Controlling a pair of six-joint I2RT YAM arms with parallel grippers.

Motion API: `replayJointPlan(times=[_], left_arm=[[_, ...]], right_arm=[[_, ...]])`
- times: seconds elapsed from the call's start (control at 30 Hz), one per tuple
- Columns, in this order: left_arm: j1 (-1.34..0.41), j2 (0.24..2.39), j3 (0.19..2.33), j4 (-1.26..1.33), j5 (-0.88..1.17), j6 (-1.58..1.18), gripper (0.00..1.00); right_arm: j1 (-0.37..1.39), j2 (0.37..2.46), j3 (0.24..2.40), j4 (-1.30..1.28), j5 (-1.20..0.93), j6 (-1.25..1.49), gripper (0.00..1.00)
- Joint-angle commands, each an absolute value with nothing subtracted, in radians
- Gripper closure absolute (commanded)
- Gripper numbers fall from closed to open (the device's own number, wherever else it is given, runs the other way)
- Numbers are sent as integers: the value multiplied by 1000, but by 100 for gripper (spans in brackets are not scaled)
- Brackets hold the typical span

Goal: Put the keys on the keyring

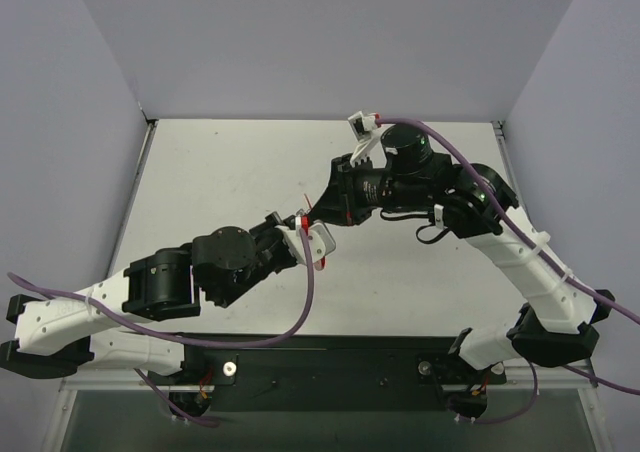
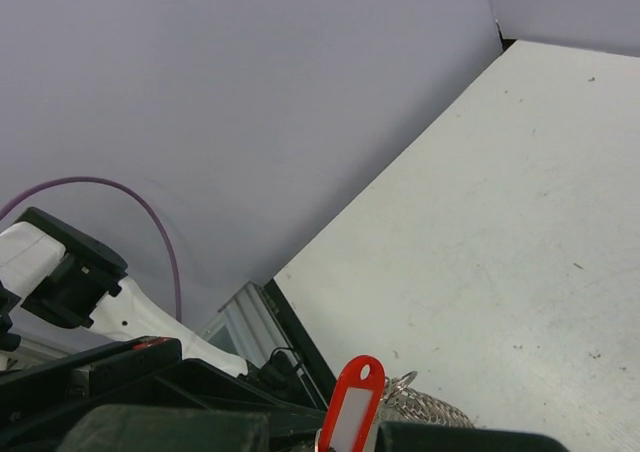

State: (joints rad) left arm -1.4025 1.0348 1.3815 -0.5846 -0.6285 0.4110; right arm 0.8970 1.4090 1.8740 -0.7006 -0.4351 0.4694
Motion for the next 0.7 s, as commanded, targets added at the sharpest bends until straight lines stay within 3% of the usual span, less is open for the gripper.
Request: replayJointPlan(times=[0.0,0.4,0.67], left_arm=[[-1413,1051,1414,-325,-502,377,100],[-1413,1114,1462,-285,-495,330,100],[-1413,1075,1399,-169,-494,287,100]], right_arm=[[968,1425,1899,-680,-414,454,100],[1126,1402,1853,-696,-36,264,100],[1158,1344,1723,-591,28,267,100]])
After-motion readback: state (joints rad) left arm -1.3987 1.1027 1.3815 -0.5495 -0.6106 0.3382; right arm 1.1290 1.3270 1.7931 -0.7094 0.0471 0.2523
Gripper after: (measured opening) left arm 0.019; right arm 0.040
